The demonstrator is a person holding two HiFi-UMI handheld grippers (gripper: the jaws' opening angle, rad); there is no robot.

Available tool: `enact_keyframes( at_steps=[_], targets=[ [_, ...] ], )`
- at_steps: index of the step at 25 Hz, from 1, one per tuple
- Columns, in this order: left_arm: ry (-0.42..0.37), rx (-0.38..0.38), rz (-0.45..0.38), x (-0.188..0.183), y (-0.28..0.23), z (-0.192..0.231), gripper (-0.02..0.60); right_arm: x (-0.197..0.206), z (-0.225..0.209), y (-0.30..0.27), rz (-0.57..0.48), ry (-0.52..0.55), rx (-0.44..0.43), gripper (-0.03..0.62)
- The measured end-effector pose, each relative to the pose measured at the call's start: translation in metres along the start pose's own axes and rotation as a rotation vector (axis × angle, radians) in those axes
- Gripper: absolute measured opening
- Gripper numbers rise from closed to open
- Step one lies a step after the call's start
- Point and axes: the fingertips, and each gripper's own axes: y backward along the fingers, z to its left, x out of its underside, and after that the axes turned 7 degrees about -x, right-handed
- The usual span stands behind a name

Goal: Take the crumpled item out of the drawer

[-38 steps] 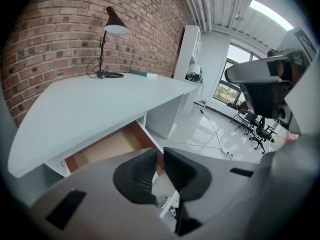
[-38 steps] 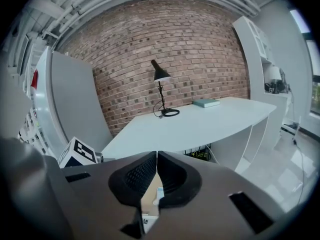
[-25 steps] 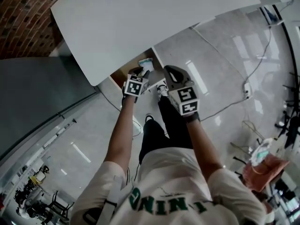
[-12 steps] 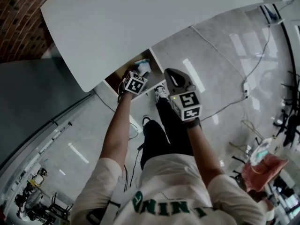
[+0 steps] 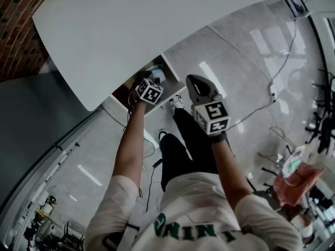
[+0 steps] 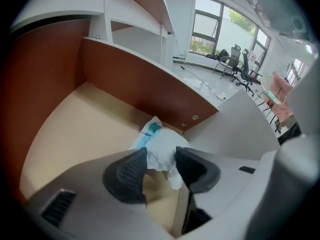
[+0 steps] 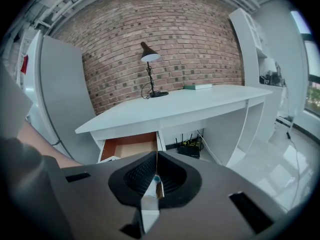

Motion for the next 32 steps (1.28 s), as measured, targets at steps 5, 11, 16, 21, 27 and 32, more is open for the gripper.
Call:
enact_keyframes(
  at_steps=[5, 11, 16, 21, 27, 32],
  targets=[
    [-0.025, 0.006, 0.010, -0.006, -0.006, 0.002, 0.078, 0.001, -0.007, 0.002, 0.006, -0.011, 0.015, 0.006],
    [-0.046, -0.010, 0.006, -0.013, 0.011, -0.004, 0.004, -0.009, -0.001, 0.012, -0.006, 0.008, 0.004, 0.006],
    [0.023, -0.012, -0.042, -0.030, 0.054, -0.006, 0.003, -0.027, 0.010, 0.030, -0.026, -0.002, -0.003, 0.006],
    [0.116, -0.027, -0.103, -0.043, 0.113, -0.010, 0.003, -0.052, 0.027, 0.051, -0.038, -0.010, -0.016, 0.006],
    [0.337, -0.032, -0.223, -0.059, 0.201, -0.015, 0.003, -0.082, 0.043, 0.081, -0.082, -0.019, -0.019, 0.006],
    [0.356, -0.118, -0.361, -0.082, 0.296, 0.003, 0.003, -0.099, 0.065, 0.102, -0.097, -0.041, -0.026, 0.006]
  ],
)
